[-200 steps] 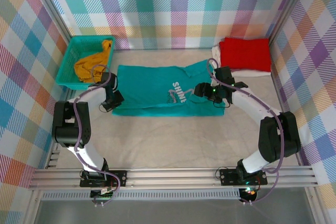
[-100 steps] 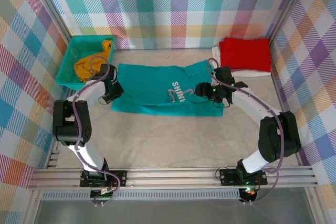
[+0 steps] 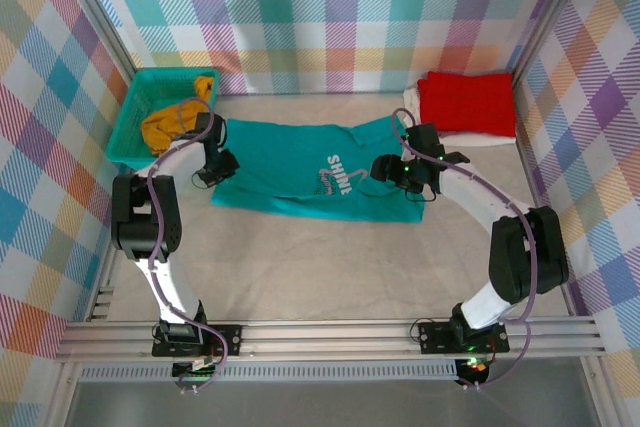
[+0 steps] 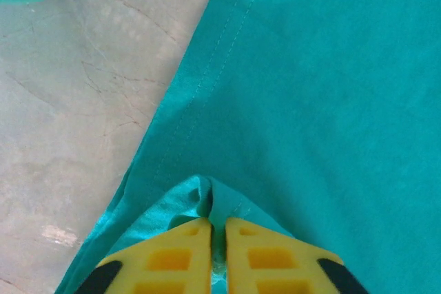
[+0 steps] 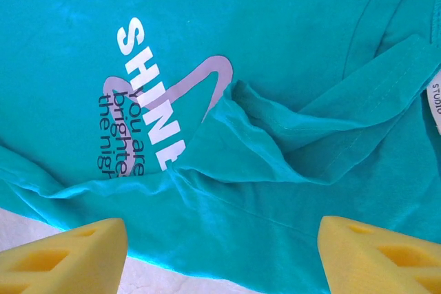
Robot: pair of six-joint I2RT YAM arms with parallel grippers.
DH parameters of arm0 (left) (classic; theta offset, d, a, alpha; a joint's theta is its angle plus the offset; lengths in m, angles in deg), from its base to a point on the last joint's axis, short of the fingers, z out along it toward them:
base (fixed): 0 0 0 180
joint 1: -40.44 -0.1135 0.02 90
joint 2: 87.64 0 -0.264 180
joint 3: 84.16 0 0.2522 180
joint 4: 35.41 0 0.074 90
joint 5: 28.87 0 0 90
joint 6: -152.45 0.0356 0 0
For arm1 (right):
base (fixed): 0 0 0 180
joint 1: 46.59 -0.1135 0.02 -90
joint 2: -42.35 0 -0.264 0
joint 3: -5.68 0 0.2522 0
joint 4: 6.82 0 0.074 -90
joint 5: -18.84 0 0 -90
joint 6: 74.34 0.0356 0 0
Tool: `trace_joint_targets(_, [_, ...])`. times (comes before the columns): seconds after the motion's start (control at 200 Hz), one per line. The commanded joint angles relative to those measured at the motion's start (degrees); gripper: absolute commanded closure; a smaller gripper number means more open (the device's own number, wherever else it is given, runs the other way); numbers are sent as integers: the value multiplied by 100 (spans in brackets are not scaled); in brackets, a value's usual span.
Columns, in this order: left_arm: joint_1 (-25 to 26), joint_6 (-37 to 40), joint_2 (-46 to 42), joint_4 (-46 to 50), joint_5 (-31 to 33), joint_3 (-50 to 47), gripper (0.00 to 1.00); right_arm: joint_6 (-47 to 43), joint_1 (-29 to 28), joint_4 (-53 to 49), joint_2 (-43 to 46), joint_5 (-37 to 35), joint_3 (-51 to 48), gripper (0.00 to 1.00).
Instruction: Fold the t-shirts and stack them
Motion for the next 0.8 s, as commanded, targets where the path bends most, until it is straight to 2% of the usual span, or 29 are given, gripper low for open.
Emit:
trace_joint_targets(0.0, [-92, 93, -26, 113, 104, 179, 85, -34, -32, -79, 101, -59, 145, 26])
trace_joint_targets(0.115, [-109, 118, -3, 102, 159, 329, 85, -26, -37, -80, 121, -33, 133, 26])
trace_joint_targets(0.235, [-105, 135, 19, 155, 115, 516, 92, -30, -35, -98, 146, -15, 115, 26])
trace_joint_targets(0.355, [-110, 72, -131, -32, 109, 325, 88, -26, -37, -82, 190, -41, 85, 26])
trace_joint_targets(0.4, [-126, 86, -87, -73, 54, 321, 95, -38, -30, -77, 191, -50, 78, 26])
trace_joint_targets(0.425, [-134, 116, -1, -39, 37, 388, 96, -34, -32, -70, 186, -44, 76, 26])
trace_joint_targets(0.48, [-131, 203, 232, 188, 19, 693, 90, -62, -35, -66, 161, -24, 94, 26])
trace_joint_targets(0.53, [-136, 229, 439, 349, 56, 947, 77, -78, -35, -61, 126, -17, 114, 26])
trace_joint_targets(0.635, [-131, 54, 434, 140, 287, 870, 74, -71, -36, -65, 85, -67, 148, 26])
trace_joint_targets(0.71, [-129, -103, 212, -75, 485, 631, 67, -47, -36, -66, 111, -85, 151, 26])
trace_joint_targets(0.795, [-136, -192, -35, -118, 495, 437, 66, -60, -36, -61, 129, -51, 141, 26])
